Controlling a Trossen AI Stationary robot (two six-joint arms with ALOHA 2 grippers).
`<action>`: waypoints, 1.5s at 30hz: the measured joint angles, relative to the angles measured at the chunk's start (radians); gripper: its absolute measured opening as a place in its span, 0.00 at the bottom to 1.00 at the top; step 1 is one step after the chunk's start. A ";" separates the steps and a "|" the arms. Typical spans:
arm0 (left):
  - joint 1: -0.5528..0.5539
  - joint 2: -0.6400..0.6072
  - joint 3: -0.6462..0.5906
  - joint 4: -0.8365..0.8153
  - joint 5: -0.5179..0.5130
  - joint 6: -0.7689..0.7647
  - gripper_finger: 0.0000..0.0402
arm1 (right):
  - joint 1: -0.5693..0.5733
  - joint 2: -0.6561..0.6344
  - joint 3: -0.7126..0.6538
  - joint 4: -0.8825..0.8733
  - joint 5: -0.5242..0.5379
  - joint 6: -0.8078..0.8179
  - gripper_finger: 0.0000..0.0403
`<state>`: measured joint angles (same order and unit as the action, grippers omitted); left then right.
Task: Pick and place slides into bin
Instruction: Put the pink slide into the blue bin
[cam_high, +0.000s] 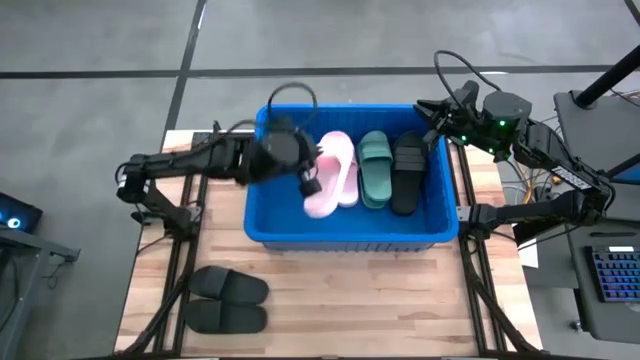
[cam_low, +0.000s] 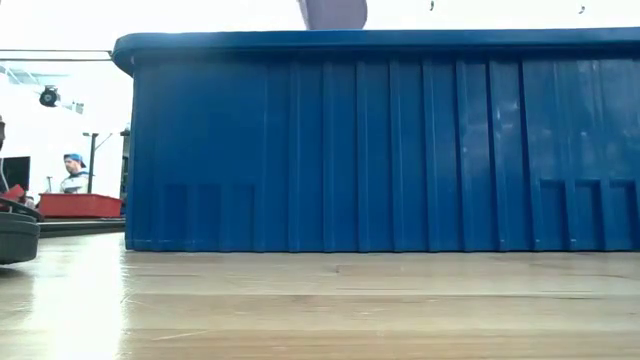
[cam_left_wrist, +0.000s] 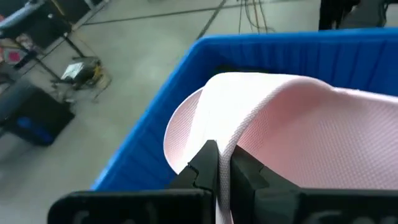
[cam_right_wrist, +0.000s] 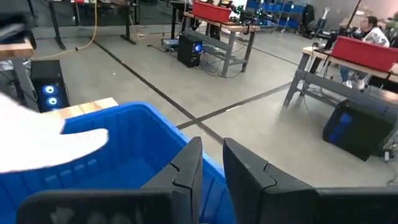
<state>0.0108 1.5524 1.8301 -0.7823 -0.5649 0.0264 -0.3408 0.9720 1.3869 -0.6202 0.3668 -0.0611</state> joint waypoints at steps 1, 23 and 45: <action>0.034 0.000 -0.001 0.026 0.031 0.023 0.00 | 0.000 -0.001 0.000 0.001 0.000 -0.011 0.14; 0.256 0.369 0.002 0.094 -0.092 0.224 0.00 | 0.000 -0.055 0.000 0.032 0.001 -0.153 0.14; 0.245 0.557 0.001 0.255 -0.146 0.430 0.00 | 0.000 -0.055 0.000 0.032 0.002 -0.183 0.14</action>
<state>0.2554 2.1095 1.8313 -0.5273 -0.7106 0.4569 -0.3412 0.9169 1.3869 -0.5884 0.3683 -0.2443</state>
